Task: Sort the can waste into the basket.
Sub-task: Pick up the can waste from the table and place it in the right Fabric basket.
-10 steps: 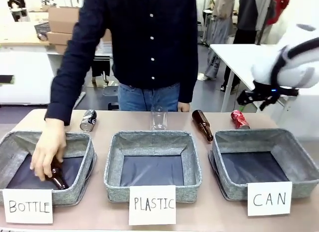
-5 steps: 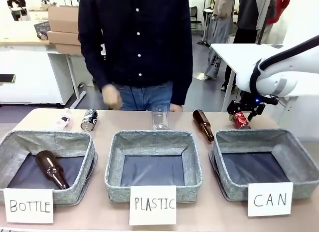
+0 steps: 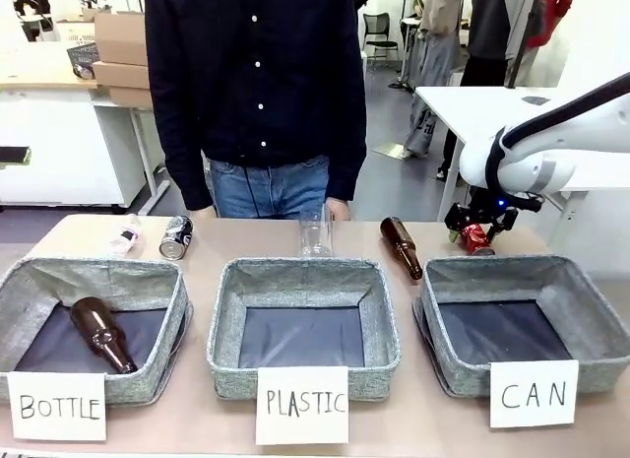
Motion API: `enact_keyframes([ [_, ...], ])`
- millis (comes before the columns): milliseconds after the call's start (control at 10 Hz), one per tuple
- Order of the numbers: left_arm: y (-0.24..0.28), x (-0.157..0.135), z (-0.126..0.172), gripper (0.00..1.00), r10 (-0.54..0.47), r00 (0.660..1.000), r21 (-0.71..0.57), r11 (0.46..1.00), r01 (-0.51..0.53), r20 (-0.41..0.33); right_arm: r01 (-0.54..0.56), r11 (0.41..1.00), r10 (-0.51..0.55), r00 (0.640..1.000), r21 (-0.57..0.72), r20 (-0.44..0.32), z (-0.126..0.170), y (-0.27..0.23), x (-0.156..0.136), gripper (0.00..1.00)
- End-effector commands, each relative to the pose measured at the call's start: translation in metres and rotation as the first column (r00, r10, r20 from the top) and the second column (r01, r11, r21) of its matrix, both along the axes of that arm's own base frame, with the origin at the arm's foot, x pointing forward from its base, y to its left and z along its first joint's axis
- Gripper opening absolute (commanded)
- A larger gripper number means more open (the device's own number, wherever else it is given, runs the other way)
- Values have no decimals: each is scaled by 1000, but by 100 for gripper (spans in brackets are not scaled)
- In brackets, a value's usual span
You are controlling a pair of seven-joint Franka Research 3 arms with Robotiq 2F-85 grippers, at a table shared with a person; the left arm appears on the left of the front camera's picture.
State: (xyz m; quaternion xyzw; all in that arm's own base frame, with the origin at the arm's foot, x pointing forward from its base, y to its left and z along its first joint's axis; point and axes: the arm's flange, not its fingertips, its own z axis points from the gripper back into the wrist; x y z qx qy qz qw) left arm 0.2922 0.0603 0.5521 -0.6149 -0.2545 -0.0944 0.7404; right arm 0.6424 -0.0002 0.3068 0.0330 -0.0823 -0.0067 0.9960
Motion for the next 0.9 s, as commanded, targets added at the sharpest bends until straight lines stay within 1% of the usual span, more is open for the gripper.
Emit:
enact_keyframes([
  [0, -1, 1, 1, 100, -8, 1000, -16, 1000, 9, 26, 29, 996, -33, 999, -82, -41, 3, 5, 5, 100],
  [100, -1, 1, 1, 100, -8, 1000, -16, 1000, 9, 26, 5, 997, -8, 999, -80, -35, 4, 8, 3, 41],
  [200, -1, 1, 1, 100, -8, 1000, -16, 1000, 9, 26, -11, 999, 10, 999, -48, -31, 4, 9, 3, 40],
  [300, -1, 1, 1, 100, -8, 1000, -16, 1000, 9, 26, -28, 998, 26, 999, -54, -35, 6, 10, 1, 0],
  [400, -1, 1, 1, 100, -8, 1000, -16, 1000, 9, 26, -27, 997, 24, 999, -74, -37, 7, 10, 0, 39],
  [500, -1, 1, 1, 100, -8, 1000, -16, 1000, 9, 26, -24, 997, 21, 999, -77, -35, 8, 10, 0, 0],
  [700, -1, 1, 1, 100, -8, 1000, -16, 1000, 9, 26, -38, 996, 35, 999, -78, -39, 7, 12, -1, 0],
  [800, -1, 1, 1, 100, -8, 1000, -16, 1000, 9, 26, -19, 997, 15, 999, -78, -41, 8, 12, -1, 0],
])
